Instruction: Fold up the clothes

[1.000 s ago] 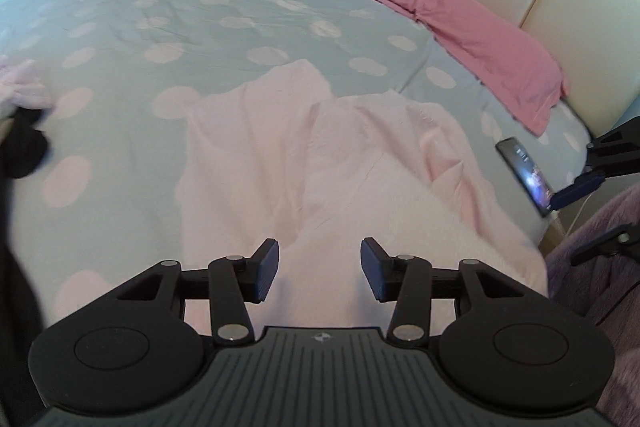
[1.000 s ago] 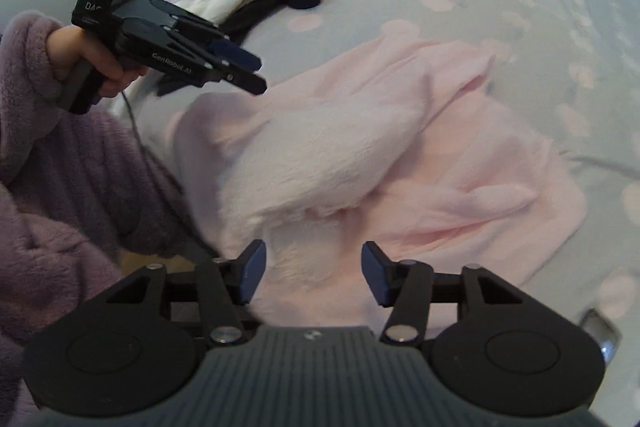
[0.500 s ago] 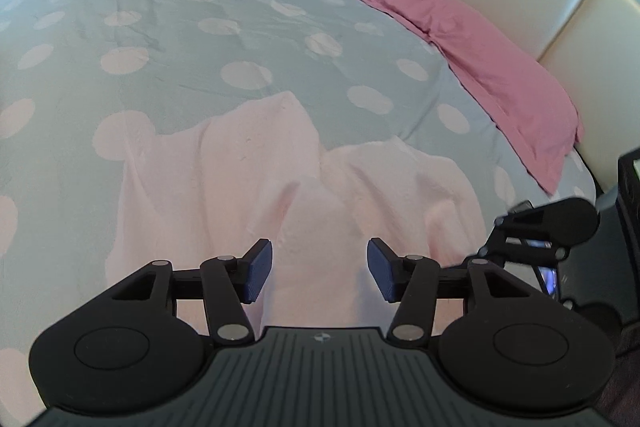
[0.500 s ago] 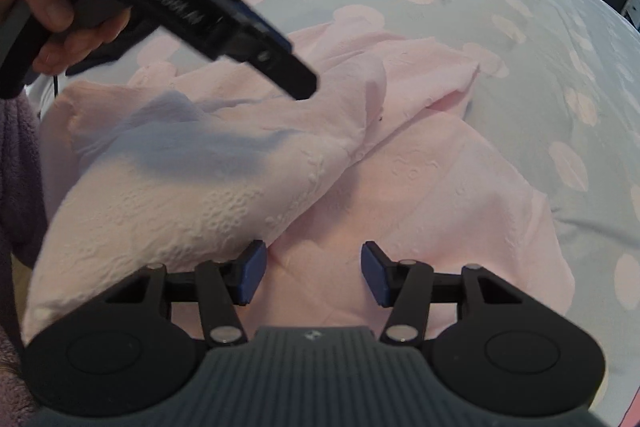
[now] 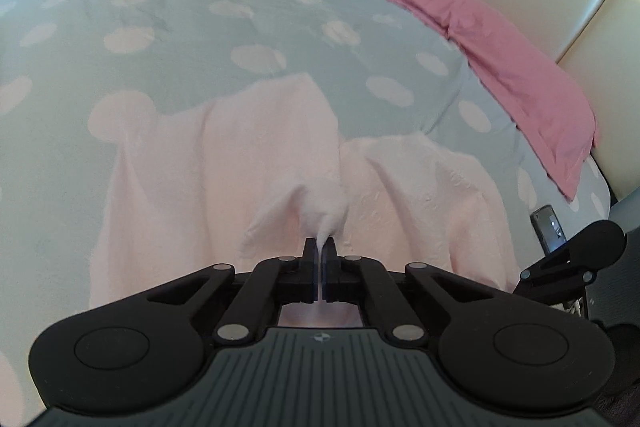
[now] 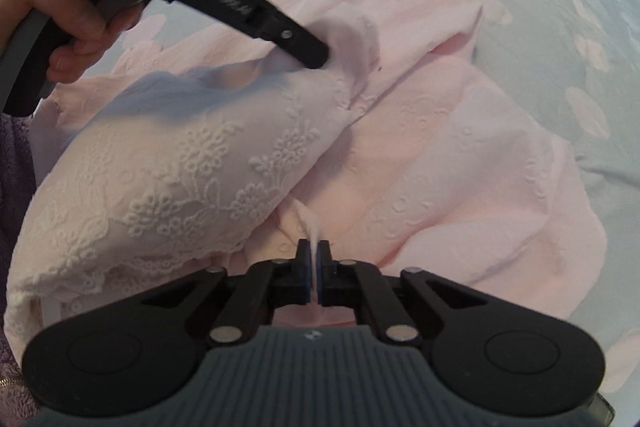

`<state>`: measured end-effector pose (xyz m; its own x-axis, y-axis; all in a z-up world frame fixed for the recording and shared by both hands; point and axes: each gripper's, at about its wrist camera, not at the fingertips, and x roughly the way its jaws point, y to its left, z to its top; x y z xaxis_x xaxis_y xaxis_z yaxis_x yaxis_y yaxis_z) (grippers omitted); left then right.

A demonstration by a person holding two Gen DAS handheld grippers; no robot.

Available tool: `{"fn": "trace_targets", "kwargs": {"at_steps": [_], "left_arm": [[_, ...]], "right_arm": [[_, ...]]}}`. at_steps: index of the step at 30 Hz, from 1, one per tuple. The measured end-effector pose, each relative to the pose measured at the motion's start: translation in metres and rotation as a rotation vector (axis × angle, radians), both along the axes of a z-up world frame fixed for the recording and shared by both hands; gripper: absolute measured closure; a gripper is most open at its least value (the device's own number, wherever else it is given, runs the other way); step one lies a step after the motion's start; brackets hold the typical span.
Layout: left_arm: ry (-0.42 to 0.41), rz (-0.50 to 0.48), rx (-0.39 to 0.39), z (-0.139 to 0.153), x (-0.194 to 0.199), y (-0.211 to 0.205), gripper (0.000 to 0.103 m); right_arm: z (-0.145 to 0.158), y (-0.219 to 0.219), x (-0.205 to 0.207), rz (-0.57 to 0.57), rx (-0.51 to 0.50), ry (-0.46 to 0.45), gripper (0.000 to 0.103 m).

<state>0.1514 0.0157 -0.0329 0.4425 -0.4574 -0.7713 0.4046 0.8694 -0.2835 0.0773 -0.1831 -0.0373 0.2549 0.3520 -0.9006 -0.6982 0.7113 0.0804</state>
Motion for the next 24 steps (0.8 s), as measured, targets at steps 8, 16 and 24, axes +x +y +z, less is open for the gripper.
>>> {"fn": "trace_targets", "kwargs": {"at_steps": [8, 16, 24], "left_arm": [[-0.197, 0.212, -0.1, 0.073, -0.044, 0.081, 0.103], [-0.228, 0.341, -0.09, 0.092, -0.087, 0.136, 0.103], [-0.002, 0.301, 0.065, 0.033, -0.135, 0.156, 0.103]], "right_arm": [[0.054, -0.053, -0.005, -0.214, 0.088, -0.117, 0.1], [0.076, -0.107, -0.016, -0.47, 0.083, -0.229, 0.1], [0.036, -0.113, -0.019, -0.471, -0.043, -0.176, 0.1]]}}
